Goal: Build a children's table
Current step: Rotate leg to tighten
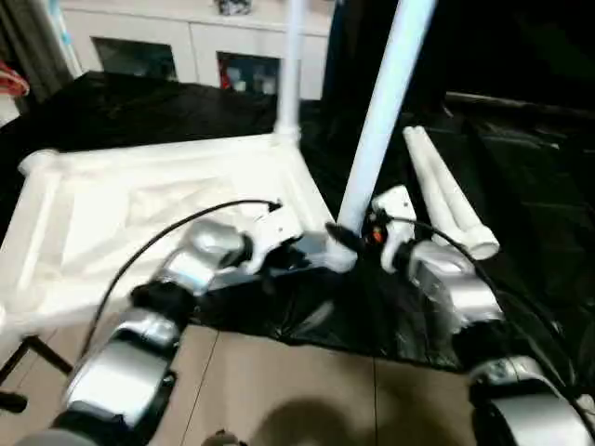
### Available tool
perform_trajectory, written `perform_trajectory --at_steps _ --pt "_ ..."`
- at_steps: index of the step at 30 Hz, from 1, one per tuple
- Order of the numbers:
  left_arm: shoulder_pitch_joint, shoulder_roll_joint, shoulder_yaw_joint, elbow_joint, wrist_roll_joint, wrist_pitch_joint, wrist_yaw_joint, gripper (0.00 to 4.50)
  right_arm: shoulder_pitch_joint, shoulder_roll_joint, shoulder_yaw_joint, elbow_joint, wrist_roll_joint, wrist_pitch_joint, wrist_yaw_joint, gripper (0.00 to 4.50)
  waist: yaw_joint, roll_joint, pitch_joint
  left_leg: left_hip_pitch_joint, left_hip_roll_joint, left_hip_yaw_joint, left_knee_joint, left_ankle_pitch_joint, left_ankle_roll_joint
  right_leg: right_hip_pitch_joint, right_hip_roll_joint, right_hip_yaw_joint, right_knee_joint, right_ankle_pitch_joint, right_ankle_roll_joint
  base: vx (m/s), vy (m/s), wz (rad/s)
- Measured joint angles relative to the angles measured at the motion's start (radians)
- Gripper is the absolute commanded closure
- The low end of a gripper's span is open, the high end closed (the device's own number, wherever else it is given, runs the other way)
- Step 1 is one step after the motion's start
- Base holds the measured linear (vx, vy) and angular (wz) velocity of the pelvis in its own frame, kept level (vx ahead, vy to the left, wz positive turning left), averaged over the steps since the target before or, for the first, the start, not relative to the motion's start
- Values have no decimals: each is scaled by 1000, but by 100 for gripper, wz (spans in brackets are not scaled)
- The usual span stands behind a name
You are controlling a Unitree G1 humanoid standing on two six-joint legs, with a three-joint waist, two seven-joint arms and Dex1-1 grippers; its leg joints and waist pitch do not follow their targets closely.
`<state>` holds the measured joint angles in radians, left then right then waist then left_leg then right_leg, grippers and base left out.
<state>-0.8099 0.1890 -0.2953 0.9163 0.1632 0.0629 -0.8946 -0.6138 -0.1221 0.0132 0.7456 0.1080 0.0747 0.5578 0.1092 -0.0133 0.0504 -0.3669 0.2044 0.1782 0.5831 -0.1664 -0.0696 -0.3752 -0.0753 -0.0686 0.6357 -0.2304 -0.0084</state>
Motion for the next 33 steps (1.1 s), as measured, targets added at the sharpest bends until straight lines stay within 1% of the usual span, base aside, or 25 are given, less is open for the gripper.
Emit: perform_trajectory --at_steps 2,4,7,12,14,16,17,19,21,25,27,30,33 --pt "-38 -56 6 54 12 34 117 450 -51 47 -35 67 -10 -7 -164 249 -1 1 1 0 0 0 0 0 0 0 0 0 -1 1 0 0 0 0" --pt "-56 -92 7 82 14 47 182 450 -77 69 -57 102 -18 -16 -259 251 -1 3 2 -1 -1 0 -3 0 0 0 0 1 -5 4 0 0 0 0" --pt "-65 -115 12 94 17 50 223 450 -109 86 -84 142 -18 -21 -317 251 -1 4 2 -1 -2 0 -3 0 0 0 0 1 -6 10 -6 0 0 0" --pt "-67 -116 25 95 18 47 223 450 -129 88 -86 170 -18 -38 -322 251 -1 7 0 -2 -1 0 -5 0 0 -1 0 1 -8 9 -4 0 0 0" --pt "-67 -114 26 97 18 40 219 450 -132 88 -87 179 -18 -48 -317 182 -2 7 0 -2 -2 1 -6 0 0 0 0 1 -9 9 -4 0 0 0" --pt "-67 -114 27 101 17 37 215 450 -135 90 -90 195 -17 -55 -311 182 -3 7 0 -2 -2 1 -6 0 0 0 0 1 -10 9 -4 0 0 0" --pt "-67 -112 27 101 17 36 212 450 -135 91 -93 204 -15 -58 -303 172 -5 7 0 -2 -2 1 -6 0 0 0 0 1 -10 9 -4 0 0 0" --pt "-67 -99 27 101 11 27 195 450 -140 91 -99 210 -16 -62 -276 143 -8 8 1 -2 -2 2 -6 0 0 -1 0 1 -10 9 -4 0 0 0" --pt "-66 -89 33 101 8 19 176 450 -142 89 -92 211 -25 -69 -245 143 -10 8 1 -2 -2 2 -8 0 0 -2 0 1 -10 9 -4 0 0 0" --pt "-42 -55 36 66 -12 -12 91 450 -135 30 -41 193 -39 -77 -98 143 -10 8 1 -8 -1 3 -9 0 0 -8 0 1 -10 9 -4 0 0 0" --pt "-20 -40 34 34 -17 -26 34 450 -122 -2 -22 177 -41 -73 -16 143 -6 9 2 -9 -1 3 -8 0 1 -8 0 0 -11 9 -4 0 0 0" --pt "-8 -16 24 6 -22 -39 -36 450 -95 -36 0 145 -42 -66 88 143 4 10 2 -13 -1 3 -6 1 1 -9 0 0 -12 8 -4 0 0 0" --pt "21 17 12 -38 -43 -54 -135 450 -47 -104 48 70 -41 -66 266 143 11 10 2 -16 0 3 -4 -1 3 -10 0 -1 -14 8 -4 0 0 0"
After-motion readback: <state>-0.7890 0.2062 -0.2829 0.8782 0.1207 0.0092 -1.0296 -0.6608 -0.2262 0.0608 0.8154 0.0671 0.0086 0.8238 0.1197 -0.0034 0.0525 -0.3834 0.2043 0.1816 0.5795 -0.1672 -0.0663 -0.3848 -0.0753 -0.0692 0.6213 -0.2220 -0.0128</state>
